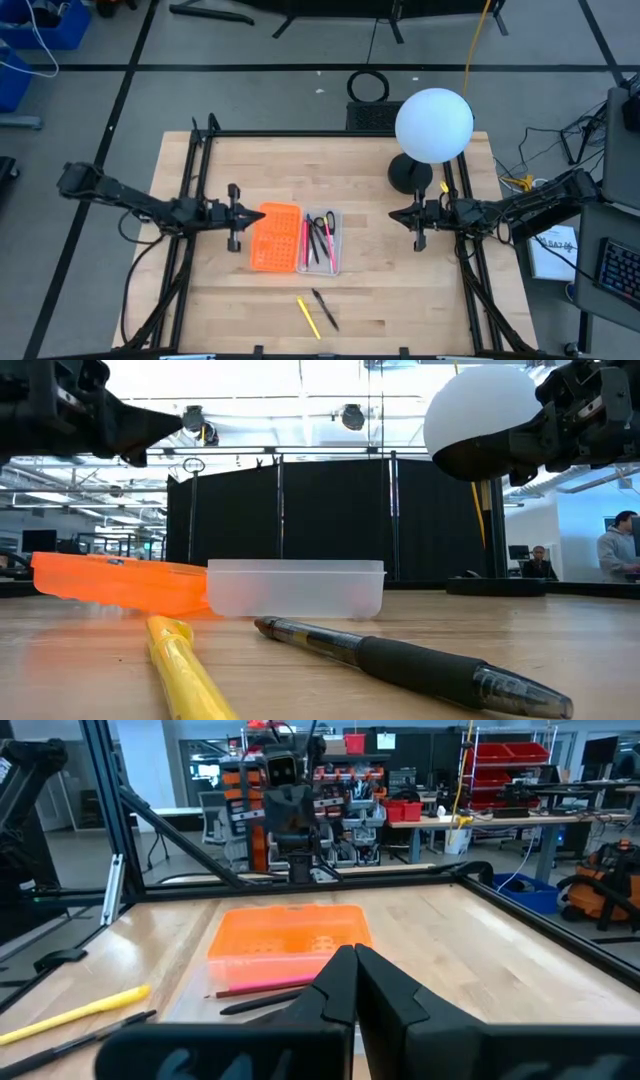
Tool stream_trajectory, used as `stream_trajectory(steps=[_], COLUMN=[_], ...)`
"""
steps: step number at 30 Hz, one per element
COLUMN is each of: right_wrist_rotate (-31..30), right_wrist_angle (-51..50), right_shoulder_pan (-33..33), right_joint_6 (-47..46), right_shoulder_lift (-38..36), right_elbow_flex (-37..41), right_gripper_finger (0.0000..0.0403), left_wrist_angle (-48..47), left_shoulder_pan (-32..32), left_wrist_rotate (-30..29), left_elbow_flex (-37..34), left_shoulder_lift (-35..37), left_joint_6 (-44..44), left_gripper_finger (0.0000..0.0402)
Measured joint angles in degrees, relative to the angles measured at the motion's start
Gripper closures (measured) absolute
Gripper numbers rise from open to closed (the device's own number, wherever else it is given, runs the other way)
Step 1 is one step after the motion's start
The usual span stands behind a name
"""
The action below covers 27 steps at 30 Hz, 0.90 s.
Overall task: Pick & place school supplies into a supply box
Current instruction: Put the transparent pen into the transparent supply box
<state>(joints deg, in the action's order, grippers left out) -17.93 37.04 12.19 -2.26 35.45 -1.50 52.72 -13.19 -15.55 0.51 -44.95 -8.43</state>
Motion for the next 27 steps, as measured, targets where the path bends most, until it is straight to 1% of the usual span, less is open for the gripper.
stream_trajectory(steps=[6, 9, 10, 11, 12, 16, 21, 24, 27], right_wrist_rotate=[-0.6, -2.7, -4.2, -5.5, -6.2, -6.0, -6.0, -6.3, -8.8], right_wrist_angle=[0.9, 3.8, 4.5, 3.7, 0.3, -10.6, -27.2, -32.9, -35.9], right_shoulder_pan=[0.0, 0.0, 0.0, 0.3, 0.6, 3.5, 9.6, 13.5, 17.3], right_joint_6=[2.9, 3.7, 3.7, 3.5, 3.4, 2.5, -3.3, -6.3, -7.9], right_shoulder_lift=[0.0, 0.6, 1.1, 1.8, 2.9, 10.5, 25.6, 34.6, 42.4], right_elbow_flex=[0.0, -0.3, -1.3, -2.6, -4.2, -17.4, -35.3, -45.1, -51.5], right_gripper_finger=[0.0403, 0.0403, 0.0403, 0.0403, 0.0403, 0.0403, 0.0403, 0.0403, 0.0403], left_wrist_angle=[-3.5, -3.5, -3.4, -3.5, -3.6, -3.5, -3.8, -3.3, -4.6], left_shoulder_pan=[1.0, 1.0, 1.0, 0.9, 0.9, 0.9, 0.9, 0.4, -1.7], left_wrist_rotate=[-0.2, -0.5, -0.5, -0.2, 0.2, 0.4, 0.0, 0.4, 0.9], left_elbow_flex=[0.1, 0.1, 0.1, 0.1, 0.1, 0.1, 0.1, 0.1, 0.1], left_shoulder_lift=[0.0, 0.0, 0.0, 0.0, 0.0, 0.0, 0.0, 0.7, 4.5], left_joint_6=[0.4, -1.4, -1.5, -1.5, -1.4, -2.2, -3.3, -4.2, -5.5], left_gripper_finger=[0.0398, 0.0384, 0.0377, 0.0371, 0.0366, 0.0352, 0.0352, 0.0360, 0.0380])
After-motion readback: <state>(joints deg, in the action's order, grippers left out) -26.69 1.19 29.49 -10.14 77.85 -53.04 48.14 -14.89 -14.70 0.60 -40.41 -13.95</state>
